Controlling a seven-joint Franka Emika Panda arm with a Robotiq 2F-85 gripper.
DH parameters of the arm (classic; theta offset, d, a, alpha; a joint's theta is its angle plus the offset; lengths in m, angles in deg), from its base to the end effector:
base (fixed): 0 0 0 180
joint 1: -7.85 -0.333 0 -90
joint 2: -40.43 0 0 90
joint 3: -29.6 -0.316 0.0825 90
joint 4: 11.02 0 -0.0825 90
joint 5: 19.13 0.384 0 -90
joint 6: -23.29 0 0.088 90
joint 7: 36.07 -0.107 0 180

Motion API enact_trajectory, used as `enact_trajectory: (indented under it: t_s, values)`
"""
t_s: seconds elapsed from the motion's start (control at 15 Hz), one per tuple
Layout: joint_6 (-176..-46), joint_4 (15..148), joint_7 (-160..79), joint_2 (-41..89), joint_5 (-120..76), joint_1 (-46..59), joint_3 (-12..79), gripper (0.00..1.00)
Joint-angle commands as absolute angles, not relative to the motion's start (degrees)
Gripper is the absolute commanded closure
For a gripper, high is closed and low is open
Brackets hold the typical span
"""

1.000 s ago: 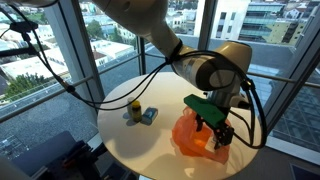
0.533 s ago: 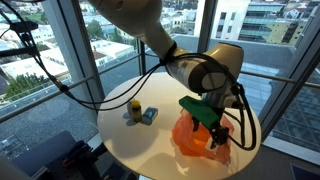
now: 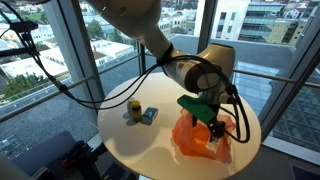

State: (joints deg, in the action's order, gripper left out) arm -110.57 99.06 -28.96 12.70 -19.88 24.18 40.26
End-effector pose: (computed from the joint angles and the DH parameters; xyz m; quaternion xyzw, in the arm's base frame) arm 0.5547 -0.2775 0.2372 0.9857 -0.1587 -0.0433 0.0369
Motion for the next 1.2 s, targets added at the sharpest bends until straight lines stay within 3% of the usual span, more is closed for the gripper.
enact_trajectory:
  t_s: [0.0, 1.13]
  values:
    - [-110.4, 96.0, -25.8, 11.0, -20.9, 24.6, 39.8, 0.00]
    - [-117.0, 93.8, -21.2, 6.9, -14.1, 28.0, 35.7, 0.00]
